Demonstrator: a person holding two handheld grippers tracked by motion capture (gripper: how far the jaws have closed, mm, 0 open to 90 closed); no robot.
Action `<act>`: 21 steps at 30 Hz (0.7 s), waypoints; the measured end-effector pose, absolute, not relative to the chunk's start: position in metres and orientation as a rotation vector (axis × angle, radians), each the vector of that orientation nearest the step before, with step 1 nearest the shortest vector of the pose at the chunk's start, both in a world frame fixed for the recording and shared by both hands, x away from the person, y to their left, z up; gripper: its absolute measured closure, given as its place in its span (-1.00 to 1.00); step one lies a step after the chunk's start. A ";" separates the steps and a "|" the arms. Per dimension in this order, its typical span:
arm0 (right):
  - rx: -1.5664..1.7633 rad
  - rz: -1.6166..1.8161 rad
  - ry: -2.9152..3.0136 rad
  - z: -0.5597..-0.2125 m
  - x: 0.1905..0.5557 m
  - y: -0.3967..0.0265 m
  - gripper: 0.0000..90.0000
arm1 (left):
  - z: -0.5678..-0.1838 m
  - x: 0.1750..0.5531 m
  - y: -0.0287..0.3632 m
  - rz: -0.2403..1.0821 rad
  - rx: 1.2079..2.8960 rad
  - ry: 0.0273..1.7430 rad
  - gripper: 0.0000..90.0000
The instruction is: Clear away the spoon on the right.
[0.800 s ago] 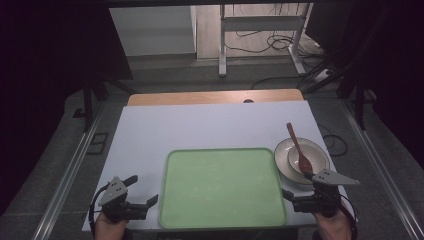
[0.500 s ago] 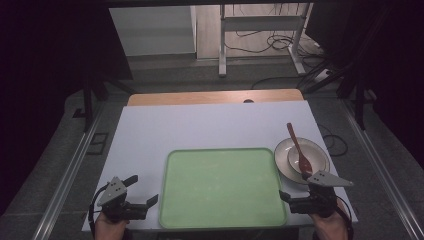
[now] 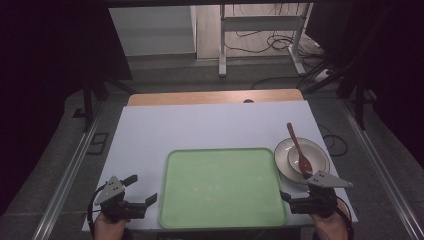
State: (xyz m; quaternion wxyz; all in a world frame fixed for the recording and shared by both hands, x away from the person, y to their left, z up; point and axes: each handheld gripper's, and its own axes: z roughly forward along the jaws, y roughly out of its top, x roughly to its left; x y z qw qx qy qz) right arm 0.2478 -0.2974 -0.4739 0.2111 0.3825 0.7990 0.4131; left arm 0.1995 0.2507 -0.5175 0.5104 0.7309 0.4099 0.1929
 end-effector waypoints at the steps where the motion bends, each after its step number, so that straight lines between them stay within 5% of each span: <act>1: 1.056 1.128 2.221 -0.474 0.248 -0.297 -1.00 | -0.517 0.200 0.251 0.465 1.761 0.986 -0.98; 21: 1.112 1.137 2.159 -0.465 0.253 -0.299 -1.00 | -0.517 0.199 0.250 0.467 1.772 0.976 -0.99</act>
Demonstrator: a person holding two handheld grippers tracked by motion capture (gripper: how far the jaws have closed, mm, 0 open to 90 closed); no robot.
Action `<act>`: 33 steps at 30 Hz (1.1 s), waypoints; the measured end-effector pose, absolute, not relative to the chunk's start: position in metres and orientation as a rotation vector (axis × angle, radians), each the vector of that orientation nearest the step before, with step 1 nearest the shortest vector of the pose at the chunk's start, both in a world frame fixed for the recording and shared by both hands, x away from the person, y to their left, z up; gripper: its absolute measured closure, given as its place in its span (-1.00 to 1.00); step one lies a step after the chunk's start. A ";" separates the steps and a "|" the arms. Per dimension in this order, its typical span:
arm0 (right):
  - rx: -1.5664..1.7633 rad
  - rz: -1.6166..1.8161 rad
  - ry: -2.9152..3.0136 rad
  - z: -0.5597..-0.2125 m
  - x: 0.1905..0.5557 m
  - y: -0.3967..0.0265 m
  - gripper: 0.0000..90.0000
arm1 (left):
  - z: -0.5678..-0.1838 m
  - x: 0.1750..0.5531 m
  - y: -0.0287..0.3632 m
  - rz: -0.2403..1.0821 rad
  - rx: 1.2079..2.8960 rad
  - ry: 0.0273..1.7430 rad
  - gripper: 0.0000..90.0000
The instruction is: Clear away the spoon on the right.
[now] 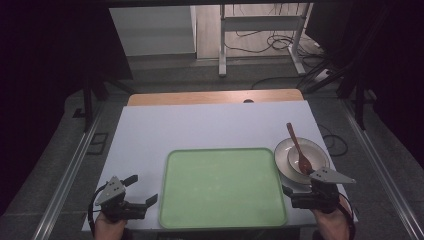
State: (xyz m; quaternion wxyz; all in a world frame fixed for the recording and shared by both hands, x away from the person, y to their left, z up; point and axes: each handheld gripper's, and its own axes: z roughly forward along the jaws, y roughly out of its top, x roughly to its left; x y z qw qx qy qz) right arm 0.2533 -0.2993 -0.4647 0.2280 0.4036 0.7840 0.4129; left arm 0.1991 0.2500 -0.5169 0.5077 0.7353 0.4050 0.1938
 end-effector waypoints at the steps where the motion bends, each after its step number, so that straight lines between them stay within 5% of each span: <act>1: 1.112 1.137 2.159 -0.465 0.253 -0.299 -1.00 | -0.517 0.199 0.250 0.467 1.772 0.976 -0.99; 33: 1.129 1.123 2.153 -0.440 0.285 -0.301 -1.00 | -0.518 0.200 0.246 0.486 1.807 0.969 -0.98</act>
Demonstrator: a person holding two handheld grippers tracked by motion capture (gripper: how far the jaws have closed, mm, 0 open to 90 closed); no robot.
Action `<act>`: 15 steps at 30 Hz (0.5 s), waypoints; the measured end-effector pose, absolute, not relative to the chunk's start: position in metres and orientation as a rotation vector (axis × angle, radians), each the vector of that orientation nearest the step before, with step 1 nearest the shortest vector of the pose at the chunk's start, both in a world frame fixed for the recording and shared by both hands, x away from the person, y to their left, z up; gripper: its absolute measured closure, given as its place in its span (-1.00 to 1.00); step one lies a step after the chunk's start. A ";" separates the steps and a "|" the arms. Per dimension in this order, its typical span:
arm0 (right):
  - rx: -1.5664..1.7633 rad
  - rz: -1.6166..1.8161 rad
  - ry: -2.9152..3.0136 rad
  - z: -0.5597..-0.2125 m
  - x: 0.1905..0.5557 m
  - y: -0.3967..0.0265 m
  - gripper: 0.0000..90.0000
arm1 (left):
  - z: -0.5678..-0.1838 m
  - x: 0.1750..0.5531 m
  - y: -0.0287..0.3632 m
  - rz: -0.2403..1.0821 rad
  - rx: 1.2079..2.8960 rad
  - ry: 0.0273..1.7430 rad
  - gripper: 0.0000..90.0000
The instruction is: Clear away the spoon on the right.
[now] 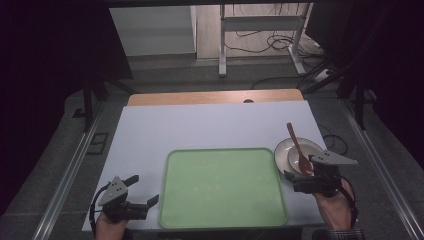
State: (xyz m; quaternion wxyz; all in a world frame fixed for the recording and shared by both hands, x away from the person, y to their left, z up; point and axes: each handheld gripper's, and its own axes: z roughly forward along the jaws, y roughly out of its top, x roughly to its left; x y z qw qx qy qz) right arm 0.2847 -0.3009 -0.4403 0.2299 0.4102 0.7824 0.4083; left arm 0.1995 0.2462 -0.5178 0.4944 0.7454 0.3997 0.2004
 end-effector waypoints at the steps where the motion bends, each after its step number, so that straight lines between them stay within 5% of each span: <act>1: 1.130 1.128 2.154 -0.440 0.286 -0.300 -1.00 | -0.518 0.200 0.246 0.486 1.807 0.969 -0.98; 15: 1.185 1.060 2.153 -0.443 0.309 -0.301 -1.00 | -0.518 0.200 0.245 0.484 1.816 0.964 -0.98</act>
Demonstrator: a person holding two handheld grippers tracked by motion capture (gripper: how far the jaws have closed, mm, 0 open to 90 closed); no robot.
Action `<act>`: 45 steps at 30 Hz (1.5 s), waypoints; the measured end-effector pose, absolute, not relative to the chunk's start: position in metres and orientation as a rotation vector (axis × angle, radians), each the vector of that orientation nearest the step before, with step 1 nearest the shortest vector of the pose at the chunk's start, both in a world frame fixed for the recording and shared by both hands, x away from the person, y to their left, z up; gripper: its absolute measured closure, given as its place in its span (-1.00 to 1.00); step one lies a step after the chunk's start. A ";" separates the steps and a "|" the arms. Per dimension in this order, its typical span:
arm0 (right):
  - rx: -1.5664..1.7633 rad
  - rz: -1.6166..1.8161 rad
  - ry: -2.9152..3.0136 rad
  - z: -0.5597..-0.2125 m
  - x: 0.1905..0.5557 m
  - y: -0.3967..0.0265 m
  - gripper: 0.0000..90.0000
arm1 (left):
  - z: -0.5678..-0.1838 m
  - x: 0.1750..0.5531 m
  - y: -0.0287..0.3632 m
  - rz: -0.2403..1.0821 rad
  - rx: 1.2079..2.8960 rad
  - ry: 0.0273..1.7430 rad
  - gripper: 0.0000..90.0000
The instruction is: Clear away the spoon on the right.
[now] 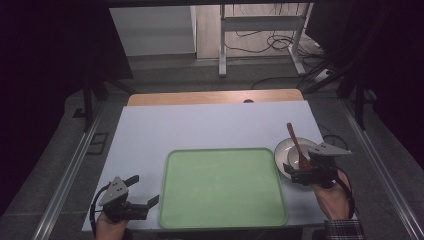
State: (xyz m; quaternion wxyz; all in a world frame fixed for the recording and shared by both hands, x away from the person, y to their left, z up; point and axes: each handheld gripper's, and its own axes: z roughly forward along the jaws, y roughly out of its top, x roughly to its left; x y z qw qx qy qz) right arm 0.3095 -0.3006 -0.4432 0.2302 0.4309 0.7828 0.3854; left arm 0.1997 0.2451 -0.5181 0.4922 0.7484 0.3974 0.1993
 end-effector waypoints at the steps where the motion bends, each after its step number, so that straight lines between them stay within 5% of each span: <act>1: 1.190 1.057 2.152 -0.443 0.310 -0.301 -1.00 | -0.518 0.200 0.245 0.486 1.819 0.962 -0.98; 18: 1.274 0.950 2.169 -0.444 0.345 -0.296 -0.93 | -0.518 0.200 0.245 0.483 1.819 0.963 -0.98; 30: 1.347 0.869 2.148 -0.438 0.370 -0.299 -0.04 | -0.518 0.200 0.245 0.488 1.822 0.962 -0.98; 45: 1.346 0.779 2.202 -0.438 0.404 -0.295 0.41 | -0.518 0.199 0.245 0.489 1.825 0.961 -0.98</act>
